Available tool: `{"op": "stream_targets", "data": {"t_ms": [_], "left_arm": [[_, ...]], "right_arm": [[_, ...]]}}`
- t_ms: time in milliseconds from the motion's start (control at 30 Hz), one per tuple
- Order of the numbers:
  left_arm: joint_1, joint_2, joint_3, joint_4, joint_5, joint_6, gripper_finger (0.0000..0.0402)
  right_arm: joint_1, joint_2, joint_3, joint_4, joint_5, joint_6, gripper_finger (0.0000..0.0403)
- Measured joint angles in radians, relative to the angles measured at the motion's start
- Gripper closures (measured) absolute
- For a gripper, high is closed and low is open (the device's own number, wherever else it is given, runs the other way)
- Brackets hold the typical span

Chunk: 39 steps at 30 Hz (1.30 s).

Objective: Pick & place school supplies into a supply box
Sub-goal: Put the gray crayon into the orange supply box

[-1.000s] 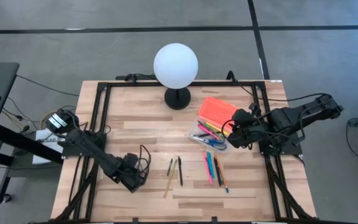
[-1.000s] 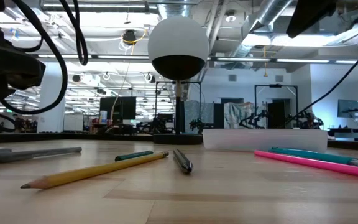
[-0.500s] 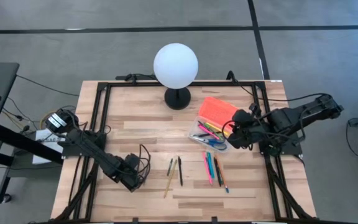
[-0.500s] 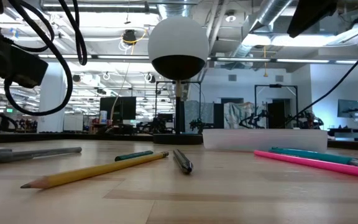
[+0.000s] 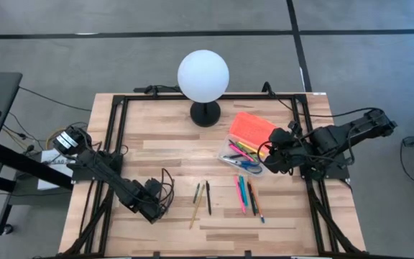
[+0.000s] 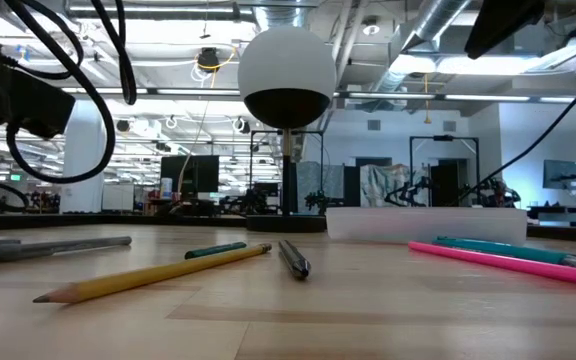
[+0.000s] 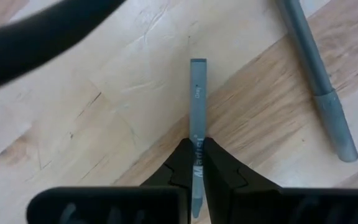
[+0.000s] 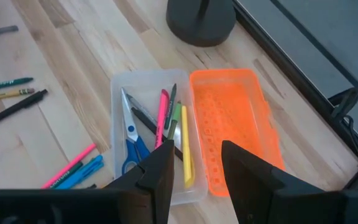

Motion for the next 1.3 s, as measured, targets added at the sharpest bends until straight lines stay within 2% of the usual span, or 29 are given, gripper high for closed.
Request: {"op": "stream_targets", "data": {"t_ms": [233, 400, 500, 633, 800, 967, 1200, 1300], "left_arm": [[0.010, -0.032, 0.055, -0.091, -0.036, 0.007, 0.0396], [0.052, -0.069, 0.126, -0.162, -0.104, 0.087, 0.0397], [0.094, -0.084, 0.170, -0.173, -0.164, 0.211, 0.0397], [0.174, -0.087, 0.251, -0.135, -0.244, 0.460, 0.0397], [0.314, -0.087, 0.293, 0.021, -0.252, 0.800, 0.0397], [0.450, -0.079, 0.299, 0.226, -0.204, 1.087, 0.0397], [0.577, -0.041, 0.306, 0.512, -0.125, 1.403, 0.0397], [0.607, -0.012, 0.305, 0.570, -0.081, 1.502, 0.0396]], "right_arm": [[0.000, 0.000, 0.000, -0.006, 0.004, 0.000, 0.0276], [0.000, 0.000, 0.000, -0.007, 0.007, -0.005, 0.0276], [0.000, 0.000, 0.000, -0.007, 0.007, -0.005, 0.0276], [0.000, 0.000, 0.000, -0.007, 0.008, -0.006, 0.0276], [0.000, 0.000, 0.000, -0.006, 0.009, -0.006, 0.0276], [0.000, 0.000, 0.000, -0.006, 0.006, 0.022, 0.0276], [0.019, 0.000, 0.000, -0.006, 0.003, 0.074, 0.0276], [0.033, 0.000, 0.000, -0.010, 0.003, 0.105, 0.0276]]}}
